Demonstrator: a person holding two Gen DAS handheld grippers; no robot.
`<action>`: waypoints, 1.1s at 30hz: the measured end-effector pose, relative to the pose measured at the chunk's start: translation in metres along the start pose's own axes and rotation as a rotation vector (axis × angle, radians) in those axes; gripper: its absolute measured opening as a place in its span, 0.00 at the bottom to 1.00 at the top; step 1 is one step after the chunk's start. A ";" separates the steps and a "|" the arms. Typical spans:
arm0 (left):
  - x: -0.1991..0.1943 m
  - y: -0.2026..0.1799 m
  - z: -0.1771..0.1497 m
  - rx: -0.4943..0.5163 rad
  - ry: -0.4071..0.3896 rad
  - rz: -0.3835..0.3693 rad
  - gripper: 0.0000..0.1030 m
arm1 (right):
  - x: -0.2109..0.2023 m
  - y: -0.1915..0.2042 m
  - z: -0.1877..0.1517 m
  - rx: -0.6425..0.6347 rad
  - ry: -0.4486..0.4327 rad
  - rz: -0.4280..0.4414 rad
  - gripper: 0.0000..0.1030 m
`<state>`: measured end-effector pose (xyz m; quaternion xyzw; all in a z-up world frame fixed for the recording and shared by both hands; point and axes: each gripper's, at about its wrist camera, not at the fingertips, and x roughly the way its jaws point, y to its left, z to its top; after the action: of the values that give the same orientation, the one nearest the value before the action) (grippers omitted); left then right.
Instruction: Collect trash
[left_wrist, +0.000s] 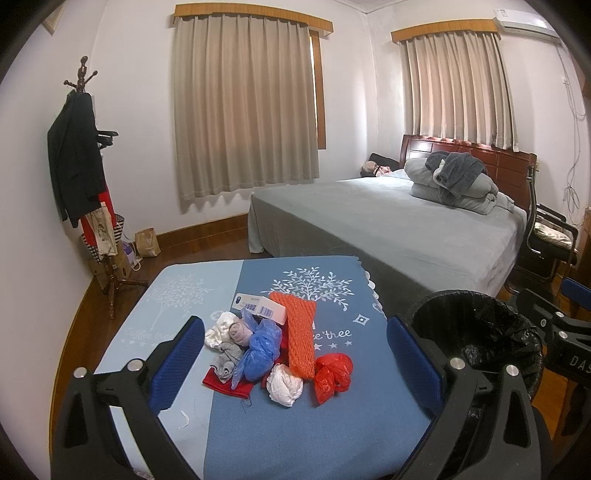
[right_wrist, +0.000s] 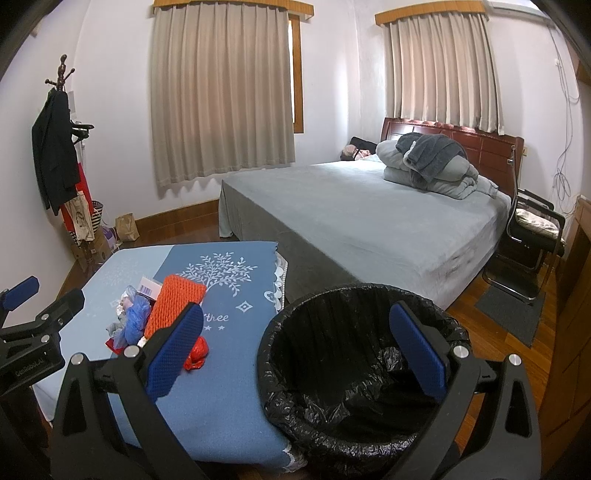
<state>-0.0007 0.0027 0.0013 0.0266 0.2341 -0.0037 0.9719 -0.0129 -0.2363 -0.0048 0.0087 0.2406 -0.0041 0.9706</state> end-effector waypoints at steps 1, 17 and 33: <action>0.000 0.000 0.000 0.000 -0.001 0.000 0.94 | 0.000 0.000 0.000 0.000 0.000 0.000 0.95; 0.000 -0.001 -0.001 0.000 -0.002 0.001 0.94 | 0.001 0.000 0.000 0.001 0.000 0.000 0.95; 0.000 -0.001 -0.001 -0.001 -0.001 0.001 0.94 | 0.002 0.001 0.001 0.001 0.002 0.000 0.95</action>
<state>-0.0010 0.0019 0.0002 0.0265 0.2338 -0.0031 0.9719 -0.0108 -0.2351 -0.0049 0.0092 0.2417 -0.0043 0.9703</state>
